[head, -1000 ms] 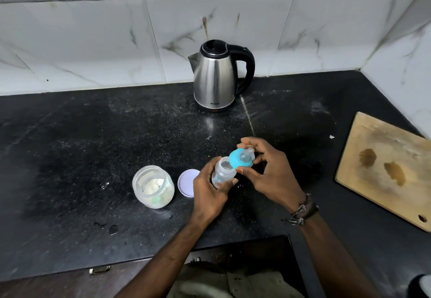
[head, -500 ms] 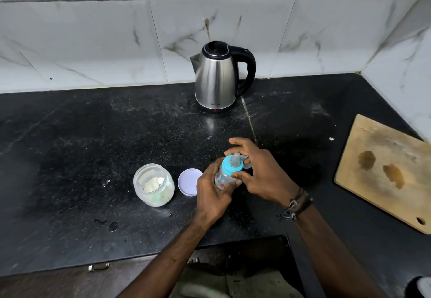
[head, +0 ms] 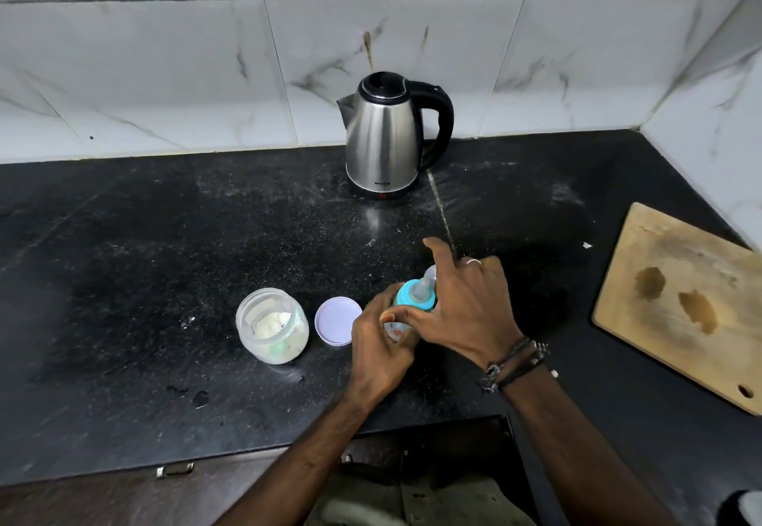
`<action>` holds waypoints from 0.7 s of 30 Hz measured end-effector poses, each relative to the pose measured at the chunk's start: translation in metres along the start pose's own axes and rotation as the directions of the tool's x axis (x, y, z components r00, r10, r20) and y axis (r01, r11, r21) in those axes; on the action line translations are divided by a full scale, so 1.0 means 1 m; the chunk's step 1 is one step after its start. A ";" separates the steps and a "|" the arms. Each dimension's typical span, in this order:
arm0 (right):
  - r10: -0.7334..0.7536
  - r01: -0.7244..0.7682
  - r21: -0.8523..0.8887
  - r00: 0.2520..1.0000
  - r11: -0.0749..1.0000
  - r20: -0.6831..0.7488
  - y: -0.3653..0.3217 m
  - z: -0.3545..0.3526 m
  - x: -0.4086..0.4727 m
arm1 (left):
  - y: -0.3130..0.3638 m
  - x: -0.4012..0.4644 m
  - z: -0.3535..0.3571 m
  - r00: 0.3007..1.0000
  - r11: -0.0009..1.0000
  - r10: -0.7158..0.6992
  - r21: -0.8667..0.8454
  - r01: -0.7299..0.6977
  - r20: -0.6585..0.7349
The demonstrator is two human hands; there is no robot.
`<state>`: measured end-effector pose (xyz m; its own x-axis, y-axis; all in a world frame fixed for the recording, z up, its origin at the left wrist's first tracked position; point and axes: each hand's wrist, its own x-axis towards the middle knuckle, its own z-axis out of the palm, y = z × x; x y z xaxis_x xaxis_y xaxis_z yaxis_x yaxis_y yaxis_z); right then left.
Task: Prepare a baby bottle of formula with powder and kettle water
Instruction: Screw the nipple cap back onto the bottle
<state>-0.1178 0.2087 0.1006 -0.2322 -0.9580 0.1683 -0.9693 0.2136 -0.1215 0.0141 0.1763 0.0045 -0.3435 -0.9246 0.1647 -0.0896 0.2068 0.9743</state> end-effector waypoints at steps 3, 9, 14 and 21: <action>0.040 -0.046 0.078 0.996 0.996 0.077 0.003 -0.004 -0.002 | 0.002 0.000 -0.001 1.000 1.000 0.013 -0.001 -0.013 -0.008; -0.111 -0.112 0.628 0.946 0.770 0.305 0.014 -0.006 -0.004 | 0.004 0.001 -0.005 1.000 1.000 0.015 0.010 -0.015 0.004; -0.027 -0.102 0.590 0.978 0.801 0.206 0.003 -0.003 -0.005 | 0.008 0.003 -0.004 1.000 1.000 0.019 0.002 -0.019 0.008; 0.138 -0.143 0.117 0.989 0.983 0.052 -0.012 -0.008 -0.008 | 0.003 0.003 -0.006 0.999 0.999 0.042 0.016 -0.042 -0.009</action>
<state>-0.1050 0.2152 0.1083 -0.3593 -0.9280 0.0984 -0.9099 0.3249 -0.2581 0.0185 0.1724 0.0090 -0.3385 -0.9179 0.2070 -0.0897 0.2504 0.9640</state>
